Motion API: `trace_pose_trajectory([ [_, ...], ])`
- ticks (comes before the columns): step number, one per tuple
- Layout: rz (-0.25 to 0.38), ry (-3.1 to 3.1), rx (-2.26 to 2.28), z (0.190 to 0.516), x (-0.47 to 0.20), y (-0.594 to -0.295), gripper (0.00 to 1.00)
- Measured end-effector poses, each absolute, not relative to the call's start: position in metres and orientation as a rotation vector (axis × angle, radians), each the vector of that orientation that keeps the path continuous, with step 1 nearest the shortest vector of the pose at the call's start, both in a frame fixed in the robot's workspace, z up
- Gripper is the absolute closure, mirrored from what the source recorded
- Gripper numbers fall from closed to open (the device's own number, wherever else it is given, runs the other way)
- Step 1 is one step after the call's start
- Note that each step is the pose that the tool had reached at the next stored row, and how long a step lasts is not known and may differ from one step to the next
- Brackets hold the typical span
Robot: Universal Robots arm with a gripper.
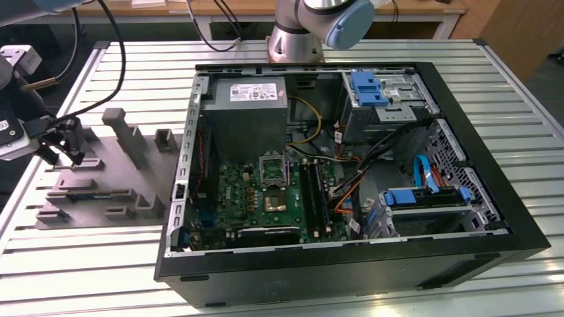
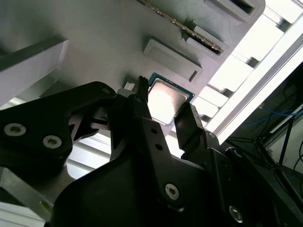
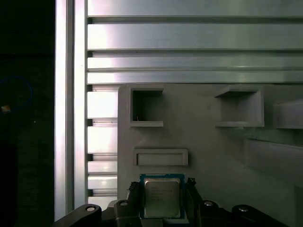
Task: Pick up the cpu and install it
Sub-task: 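Pick up the cpu and move it towards the insertion slot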
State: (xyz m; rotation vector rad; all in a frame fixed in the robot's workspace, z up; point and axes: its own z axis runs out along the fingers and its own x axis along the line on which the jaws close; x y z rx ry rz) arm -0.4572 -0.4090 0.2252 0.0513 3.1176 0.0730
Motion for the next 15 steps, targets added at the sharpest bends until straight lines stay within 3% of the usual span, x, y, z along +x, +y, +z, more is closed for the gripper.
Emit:
trace_pose_trajectory([
  [15,0.073,3.118,0.051,0.2289,-0.4572,-0.409,0.53],
])
